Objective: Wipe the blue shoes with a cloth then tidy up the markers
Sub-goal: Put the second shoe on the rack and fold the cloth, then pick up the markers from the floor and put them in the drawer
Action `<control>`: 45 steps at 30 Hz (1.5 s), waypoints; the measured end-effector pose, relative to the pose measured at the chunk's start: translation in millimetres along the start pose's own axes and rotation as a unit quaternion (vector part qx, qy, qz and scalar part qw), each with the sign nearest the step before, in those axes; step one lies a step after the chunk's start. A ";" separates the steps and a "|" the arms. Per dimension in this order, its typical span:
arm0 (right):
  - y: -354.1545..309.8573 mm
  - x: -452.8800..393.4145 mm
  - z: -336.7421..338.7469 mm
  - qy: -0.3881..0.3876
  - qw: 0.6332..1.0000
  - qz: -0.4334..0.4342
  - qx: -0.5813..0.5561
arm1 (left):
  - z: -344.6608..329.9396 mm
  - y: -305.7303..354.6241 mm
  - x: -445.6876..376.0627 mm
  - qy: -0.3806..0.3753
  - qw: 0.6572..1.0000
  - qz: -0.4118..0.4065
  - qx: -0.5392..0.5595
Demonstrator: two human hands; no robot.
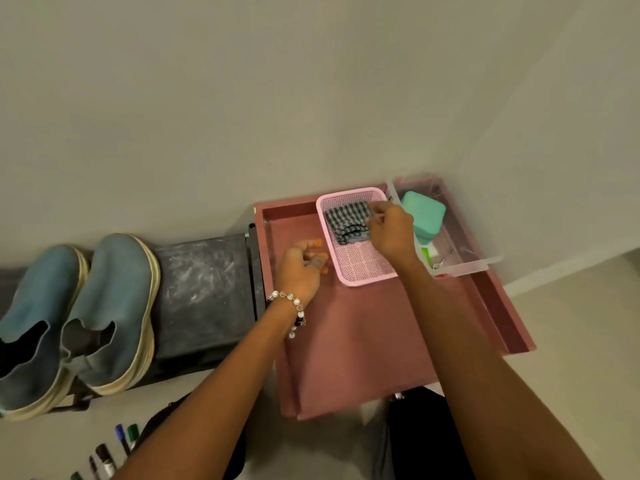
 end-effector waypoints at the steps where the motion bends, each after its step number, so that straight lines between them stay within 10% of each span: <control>1: -1.9 22.6 15.8 -0.010 1.000 0.002 -0.023 | 3.5 6.0 18.7 0.003 1.000 -0.008 -0.003; 16: 103.0 302.8 51.0 -0.129 0.963 -0.188 -0.142 | -23.3 -59.3 210.2 -0.139 0.984 0.003 -0.116; 31: 197.4 284.2 -103.1 -0.340 0.896 0.007 0.286 | -73.6 -165.5 198.1 -0.190 0.789 -0.146 -0.565; 45: 208.9 274.1 -109.2 -0.305 0.907 0.061 0.285 | -78.4 -184.5 213.4 -0.145 0.789 -0.152 -0.578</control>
Point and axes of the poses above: each hand's wrist, its own x-axis away from the middle knuckle, its own z-axis out of the back of the hand, y = z × x, the point moved 7 cm from there along -x, towards the middle knuckle, and after that the axes turned 8 degrees about x, right-handed, at the moved point
